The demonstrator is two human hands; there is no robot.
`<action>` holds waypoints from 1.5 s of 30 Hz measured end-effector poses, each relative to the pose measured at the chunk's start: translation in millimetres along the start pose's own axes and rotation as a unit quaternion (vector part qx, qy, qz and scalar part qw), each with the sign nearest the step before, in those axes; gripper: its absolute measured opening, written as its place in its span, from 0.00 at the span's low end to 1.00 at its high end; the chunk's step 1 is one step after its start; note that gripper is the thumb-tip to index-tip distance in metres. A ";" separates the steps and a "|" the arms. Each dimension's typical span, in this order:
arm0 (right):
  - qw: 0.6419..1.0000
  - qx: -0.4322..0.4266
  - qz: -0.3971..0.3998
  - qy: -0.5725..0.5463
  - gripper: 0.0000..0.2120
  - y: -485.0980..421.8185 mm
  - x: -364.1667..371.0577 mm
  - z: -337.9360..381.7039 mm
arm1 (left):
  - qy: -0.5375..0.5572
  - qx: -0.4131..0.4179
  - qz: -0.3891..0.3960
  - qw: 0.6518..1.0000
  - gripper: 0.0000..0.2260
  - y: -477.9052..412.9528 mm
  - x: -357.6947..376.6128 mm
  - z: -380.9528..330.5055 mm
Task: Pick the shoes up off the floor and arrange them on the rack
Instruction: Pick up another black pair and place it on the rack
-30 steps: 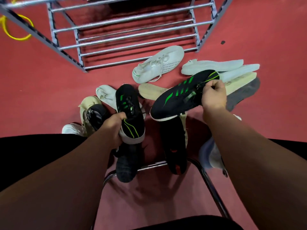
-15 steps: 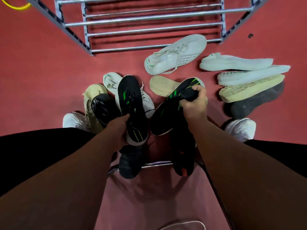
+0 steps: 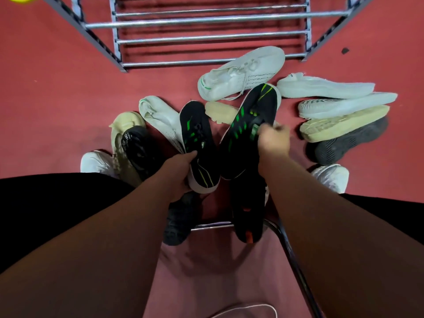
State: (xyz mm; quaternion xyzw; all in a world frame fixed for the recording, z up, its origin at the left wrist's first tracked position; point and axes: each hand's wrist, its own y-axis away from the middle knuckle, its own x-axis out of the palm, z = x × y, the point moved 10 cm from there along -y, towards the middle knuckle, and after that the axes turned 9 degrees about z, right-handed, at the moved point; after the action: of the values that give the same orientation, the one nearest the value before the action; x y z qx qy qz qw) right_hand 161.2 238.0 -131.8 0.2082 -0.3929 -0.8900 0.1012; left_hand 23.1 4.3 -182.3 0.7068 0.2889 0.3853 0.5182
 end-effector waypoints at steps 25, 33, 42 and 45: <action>0.978 -0.025 0.136 0.154 0.17 77.0 -11.0 18.4 | -0.114 0.062 -0.043 0.991 0.06 115.8 29.4 -34.5; 0.967 -0.019 0.246 0.064 0.21 186.7 -45.6 79.8 | -0.201 0.079 -0.021 0.976 0.09 244.9 61.2 -52.1; 0.960 -0.105 0.250 0.069 0.14 284.6 -100.3 176.5 | -0.268 0.149 0.015 0.952 0.11 379.6 83.3 -99.3; 0.959 -0.121 0.247 0.074 0.11 308.2 -112.9 209.1 | -0.308 0.163 0.007 0.937 0.12 416.9 91.2 -117.7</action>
State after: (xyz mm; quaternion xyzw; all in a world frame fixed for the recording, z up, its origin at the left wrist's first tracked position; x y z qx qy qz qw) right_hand 173.0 207.4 256.1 0.1563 -0.3129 -0.8604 0.3707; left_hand -23.5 14.6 257.8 0.8676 0.1689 0.1002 0.4568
